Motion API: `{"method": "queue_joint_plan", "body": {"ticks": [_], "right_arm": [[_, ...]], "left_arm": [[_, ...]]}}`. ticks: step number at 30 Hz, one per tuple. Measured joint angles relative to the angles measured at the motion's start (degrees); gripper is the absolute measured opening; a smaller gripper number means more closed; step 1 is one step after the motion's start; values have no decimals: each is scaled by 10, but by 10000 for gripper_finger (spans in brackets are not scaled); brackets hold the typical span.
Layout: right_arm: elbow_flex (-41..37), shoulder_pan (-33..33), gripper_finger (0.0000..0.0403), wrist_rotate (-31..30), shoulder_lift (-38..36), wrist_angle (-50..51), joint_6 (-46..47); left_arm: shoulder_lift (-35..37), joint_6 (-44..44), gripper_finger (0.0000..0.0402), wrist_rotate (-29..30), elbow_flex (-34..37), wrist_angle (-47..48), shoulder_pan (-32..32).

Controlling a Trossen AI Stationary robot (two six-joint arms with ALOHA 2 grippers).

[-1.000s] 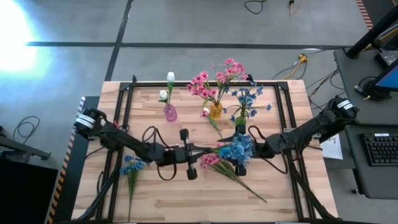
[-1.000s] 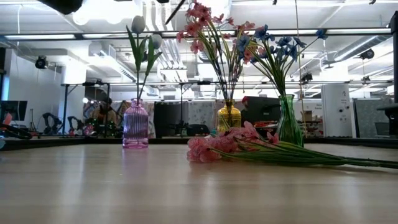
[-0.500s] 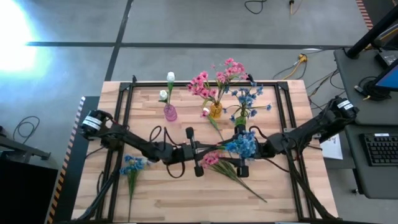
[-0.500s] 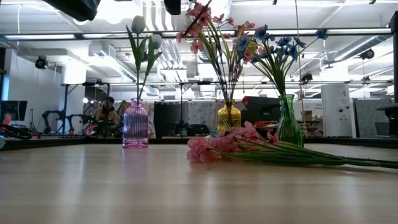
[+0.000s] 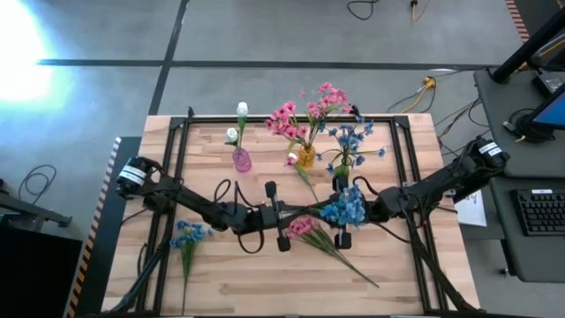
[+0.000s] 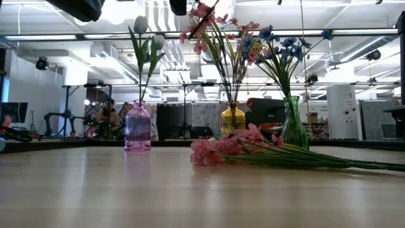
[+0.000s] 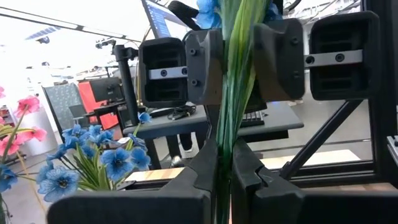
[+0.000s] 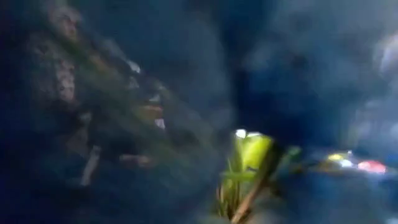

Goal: Sort flowers into vase by color
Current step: Put the top blue flowers into the green vase

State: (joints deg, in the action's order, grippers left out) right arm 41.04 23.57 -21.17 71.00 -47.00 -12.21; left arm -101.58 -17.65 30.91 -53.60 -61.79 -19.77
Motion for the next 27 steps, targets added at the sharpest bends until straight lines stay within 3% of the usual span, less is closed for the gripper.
{"method": "queue_joint_plan", "body": {"ticks": [6,15,22,27], "right_arm": [[0,0,15,0,-3,12,0],[0,0,13,-16,-30,54,7],[0,0,13,-98,-109,188,43],[14,0,13,-141,-192,347,138]], "left_arm": [[5,23,41,-1,1,10,0],[41,47,142,17,1,121,-1],[98,106,176,52,1,289,-5],[150,200,178,52,1,448,-5]]}}
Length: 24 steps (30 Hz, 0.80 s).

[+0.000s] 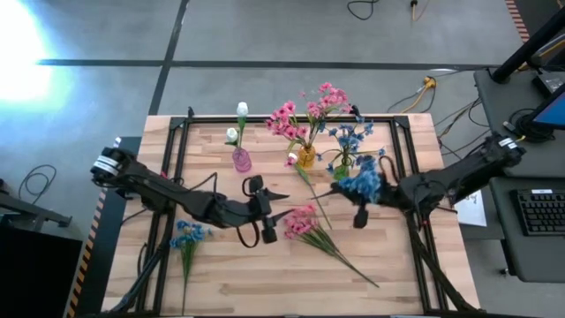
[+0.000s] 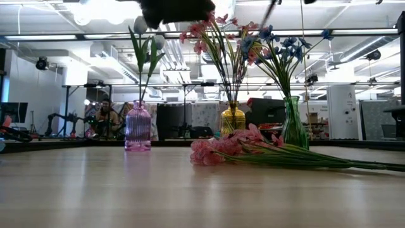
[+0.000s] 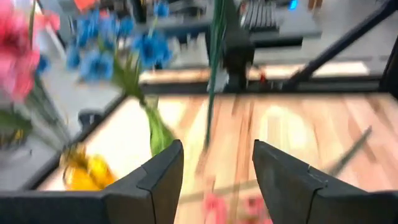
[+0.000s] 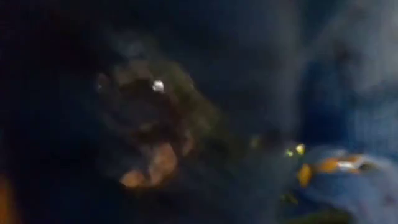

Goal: Sort flowers into vase by color
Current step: Put the top blue flowers into the green vase

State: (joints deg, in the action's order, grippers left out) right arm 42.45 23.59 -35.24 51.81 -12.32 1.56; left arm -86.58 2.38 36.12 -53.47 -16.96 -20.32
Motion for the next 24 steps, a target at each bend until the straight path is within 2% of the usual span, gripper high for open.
{"method": "queue_joint_plan", "body": {"ticks": [4,10,15,24], "right_arm": [[44,0,13,-40,-42,180,104],[114,0,13,-152,-42,398,187],[140,-3,13,-248,-30,442,176],[139,-47,13,-259,-29,443,158]], "left_arm": [[26,56,178,0,0,96,0],[35,72,178,4,0,125,0],[27,72,178,26,0,125,0],[22,72,178,34,0,126,1]]}}
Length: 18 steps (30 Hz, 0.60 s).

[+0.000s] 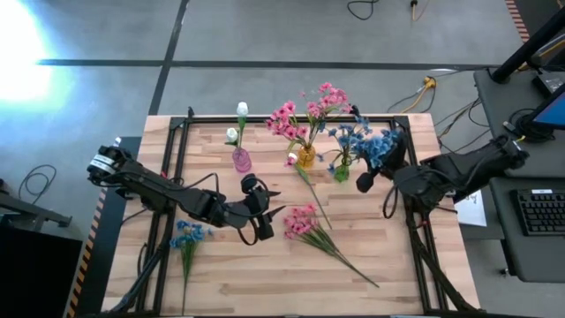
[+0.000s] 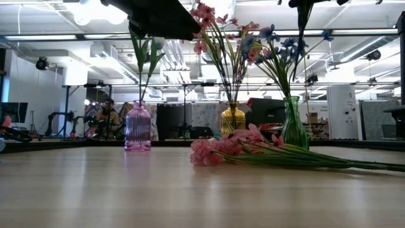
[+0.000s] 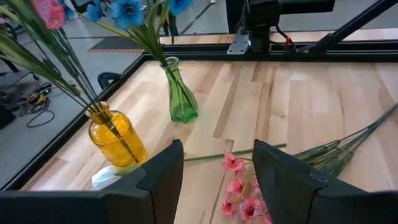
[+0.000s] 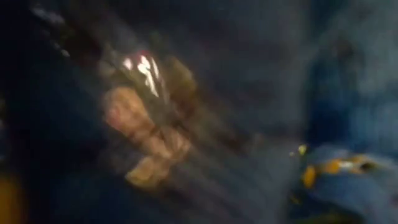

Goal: Sort flowers into vase by color
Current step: Put the top blue flowers into the green vase

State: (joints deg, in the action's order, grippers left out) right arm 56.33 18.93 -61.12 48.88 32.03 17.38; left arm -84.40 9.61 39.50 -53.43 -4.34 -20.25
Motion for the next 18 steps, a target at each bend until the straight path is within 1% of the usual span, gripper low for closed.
{"method": "queue_joint_plan", "body": {"ticks": [7,11,18], "right_arm": [[-3,-42,13,3,7,6,0],[-4,-61,13,28,9,5,0],[-17,-74,13,35,9,3,13]], "left_arm": [[0,0,178,5,0,1,0],[0,0,178,5,0,1,0],[0,0,178,6,0,2,0]]}}
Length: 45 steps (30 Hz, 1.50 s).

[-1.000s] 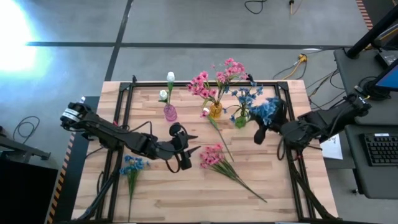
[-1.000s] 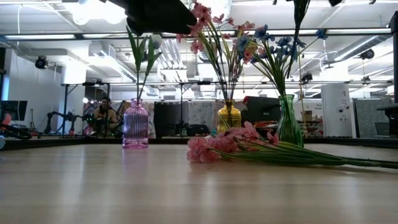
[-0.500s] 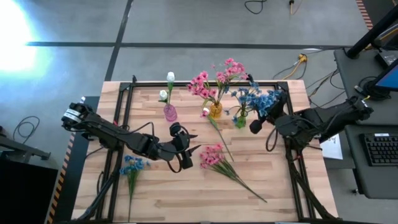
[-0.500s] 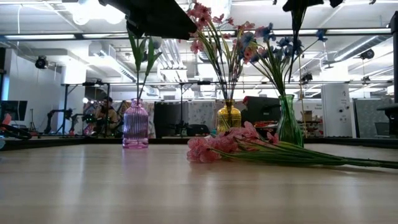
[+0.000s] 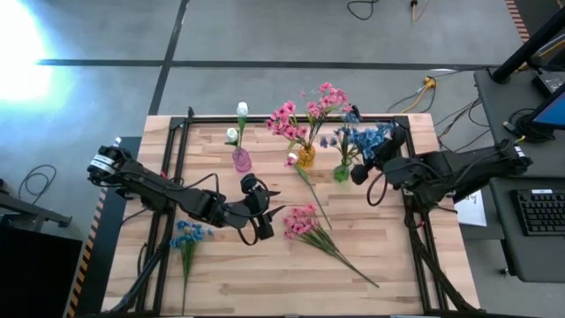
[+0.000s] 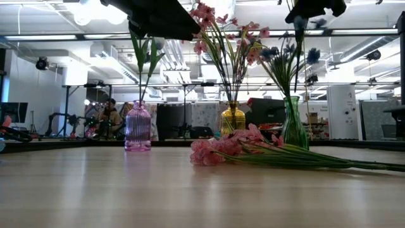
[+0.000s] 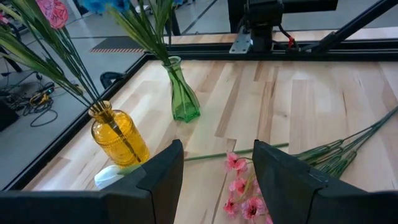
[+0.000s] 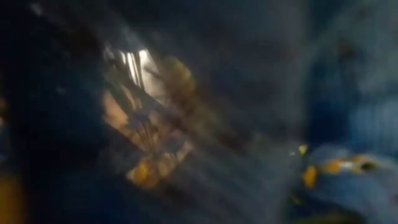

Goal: Sort flowers into vase by color
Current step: Put the top blue flowers into the green vase

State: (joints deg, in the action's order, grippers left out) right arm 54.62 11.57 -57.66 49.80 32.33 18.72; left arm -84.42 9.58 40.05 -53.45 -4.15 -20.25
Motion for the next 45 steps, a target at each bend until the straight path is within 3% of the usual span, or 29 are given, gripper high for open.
{"method": "queue_joint_plan", "body": {"ticks": [45], "right_arm": [[-33,-41,13,9,11,-35,69]], "left_arm": [[0,1,178,0,0,3,0]]}}
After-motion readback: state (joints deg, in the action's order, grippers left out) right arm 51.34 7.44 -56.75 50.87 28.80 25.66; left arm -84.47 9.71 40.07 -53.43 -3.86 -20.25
